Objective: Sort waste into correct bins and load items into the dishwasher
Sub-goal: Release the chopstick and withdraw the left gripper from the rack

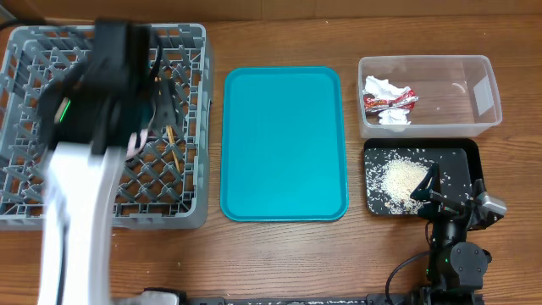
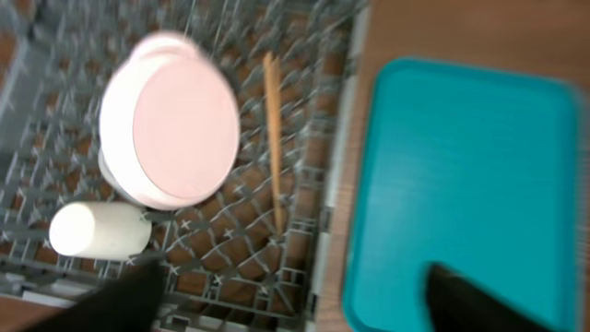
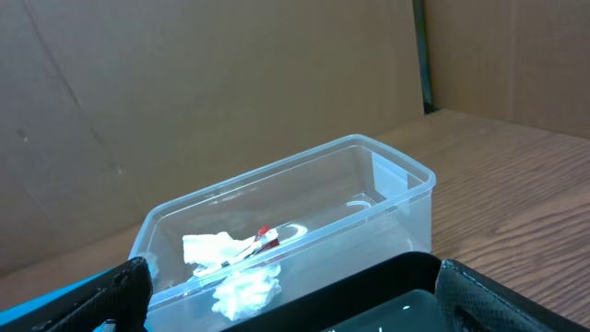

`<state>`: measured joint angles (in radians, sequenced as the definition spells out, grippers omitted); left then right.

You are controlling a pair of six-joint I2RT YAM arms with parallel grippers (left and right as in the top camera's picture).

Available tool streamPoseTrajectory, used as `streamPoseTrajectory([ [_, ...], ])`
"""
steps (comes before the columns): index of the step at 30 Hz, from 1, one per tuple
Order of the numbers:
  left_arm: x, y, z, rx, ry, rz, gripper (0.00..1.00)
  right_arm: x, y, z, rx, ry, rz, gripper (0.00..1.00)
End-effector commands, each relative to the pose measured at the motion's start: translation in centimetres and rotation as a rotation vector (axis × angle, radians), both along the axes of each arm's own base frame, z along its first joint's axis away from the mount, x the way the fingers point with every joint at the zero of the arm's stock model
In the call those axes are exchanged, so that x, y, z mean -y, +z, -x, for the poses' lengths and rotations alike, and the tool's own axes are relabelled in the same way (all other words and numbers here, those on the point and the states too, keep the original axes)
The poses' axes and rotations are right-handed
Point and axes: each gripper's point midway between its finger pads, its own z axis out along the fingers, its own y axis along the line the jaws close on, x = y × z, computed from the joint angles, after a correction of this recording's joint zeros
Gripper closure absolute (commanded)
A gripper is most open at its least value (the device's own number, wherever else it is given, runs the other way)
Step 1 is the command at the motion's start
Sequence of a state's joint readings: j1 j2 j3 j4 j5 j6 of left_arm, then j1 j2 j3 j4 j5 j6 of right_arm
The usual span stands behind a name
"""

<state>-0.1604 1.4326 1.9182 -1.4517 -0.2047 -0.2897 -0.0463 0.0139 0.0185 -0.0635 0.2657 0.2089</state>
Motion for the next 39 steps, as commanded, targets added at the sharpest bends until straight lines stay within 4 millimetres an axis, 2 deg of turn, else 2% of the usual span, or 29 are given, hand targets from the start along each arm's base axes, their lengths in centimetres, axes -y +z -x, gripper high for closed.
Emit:
streamPoseTrajectory([
  [1,1.7,3.7,4.4,0.116,-0.07,0.05,0.0,0.2,-0.1,0.0,0.007,-0.009,0.0,0.0],
  [4,2.2,4.9,7.7,0.151,-0.123,0.069,0.0,0.2,-0.1,0.0,0.007,-0.009,0.0,0.0],
  [9,2.7,5.3,12.2,0.151,-0.194,0.141,0.0,0.2,-0.1,0.0,0.007,-0.009,0.0,0.0],
  [14,2.4,5.8,13.5,0.181,-0.198,0.15,0.0,0.2,-0.1,0.0,0.007,-0.009,0.0,0.0],
  [17,2.2,5.1,14.2,0.143,-0.197,0.142,0.0,0.2,-0.1,0.0,0.007,-0.009,0.0,0.0],
  [23,1.1,5.4,13.2,0.168,-0.149,0.086,0.0,0.2,-0.1,0.0,0.007,-0.009,0.0,0.0],
  [31,-0.8,9.3,9.6,0.435,-0.17,-0.063,0.0,0.2,-0.1,0.0,0.007,-0.009,0.0,0.0],
  [35,-1.5,9.9,9.9,0.558,-0.172,-0.074,0.0,0.2,-0.1,0.0,0.007,-0.009,0.0,0.0],
  [39,-2.0,9.5,10.4,0.675,-0.173,-0.11,0.0,0.2,-0.1,0.0,0.007,-0.009,0.0,0.0],
])
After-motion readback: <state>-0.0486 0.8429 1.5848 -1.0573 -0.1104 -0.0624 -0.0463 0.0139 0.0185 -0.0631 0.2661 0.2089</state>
